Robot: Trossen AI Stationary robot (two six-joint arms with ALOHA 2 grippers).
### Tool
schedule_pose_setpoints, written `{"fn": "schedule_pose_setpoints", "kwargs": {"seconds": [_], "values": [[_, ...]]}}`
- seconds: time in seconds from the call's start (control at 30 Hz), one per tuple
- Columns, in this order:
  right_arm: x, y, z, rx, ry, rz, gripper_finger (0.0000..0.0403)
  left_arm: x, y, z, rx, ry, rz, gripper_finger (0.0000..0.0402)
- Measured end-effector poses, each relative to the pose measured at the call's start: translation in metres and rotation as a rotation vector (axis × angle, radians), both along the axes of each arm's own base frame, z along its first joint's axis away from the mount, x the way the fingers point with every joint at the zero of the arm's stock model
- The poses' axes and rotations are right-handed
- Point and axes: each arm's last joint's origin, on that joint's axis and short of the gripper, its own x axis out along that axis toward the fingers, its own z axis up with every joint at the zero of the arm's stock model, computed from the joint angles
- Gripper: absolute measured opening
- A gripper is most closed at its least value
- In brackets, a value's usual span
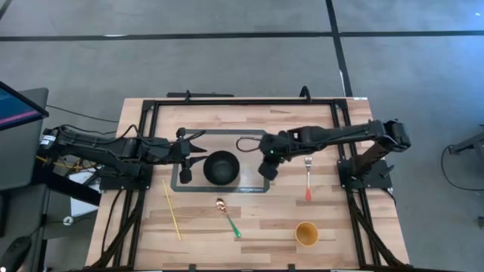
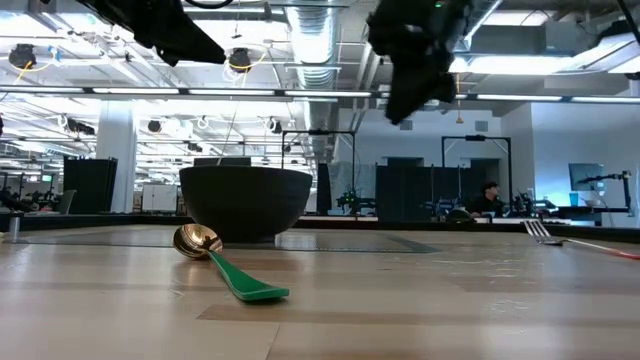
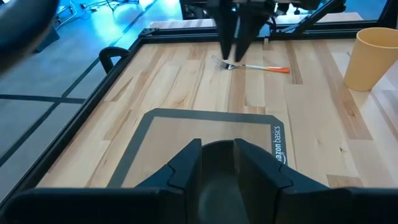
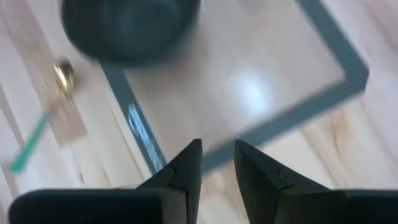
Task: Pick & Place Utensil
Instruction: Put the orange fork into the black bowl on the transparent mat
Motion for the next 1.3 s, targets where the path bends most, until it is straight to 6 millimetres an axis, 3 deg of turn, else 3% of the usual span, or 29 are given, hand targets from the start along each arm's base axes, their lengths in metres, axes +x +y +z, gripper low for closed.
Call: {"fn": "schedule_pose_setpoints", "kwargs": {"seconds": [0.2, 0.47, 0.8, 0.93, 1.1, 1.3], "values": [[-0.018, 0.013, -0.009, 0.024, 0.196, -0.065, 0.0087, 0.000, 0.000, 0.000, 0.000, 0.000, 0.000, 0.0095], [-0.050, 0.029, -0.011, -0.118, 0.408, -0.331, 0.0087, 0.000, 0.000, 0.000, -0.004, -0.002, 0.002, 0.0095], [-0.062, 0.051, -0.009, -0.230, 0.422, -0.322, 0.0087, 0.000, 0.000, 0.000, -0.004, -0.004, 0.002, 0.0095], [-0.081, 0.056, -0.002, -0.281, 0.502, -0.411, 0.0087, 0.000, 0.000, 0.000, -0.005, -0.006, 0.002, 0.0095], [-0.103, 0.060, 0.002, -0.294, 0.381, -0.439, 0.0087, 0.000, 0.000, 0.001, -0.027, -0.013, 0.011, 0.0095], [-0.147, 0.056, -0.020, -0.293, 0.334, -0.594, 0.0087, 0.000, 0.000, -0.002, -0.031, -0.009, 0.013, 0.0095]]}}
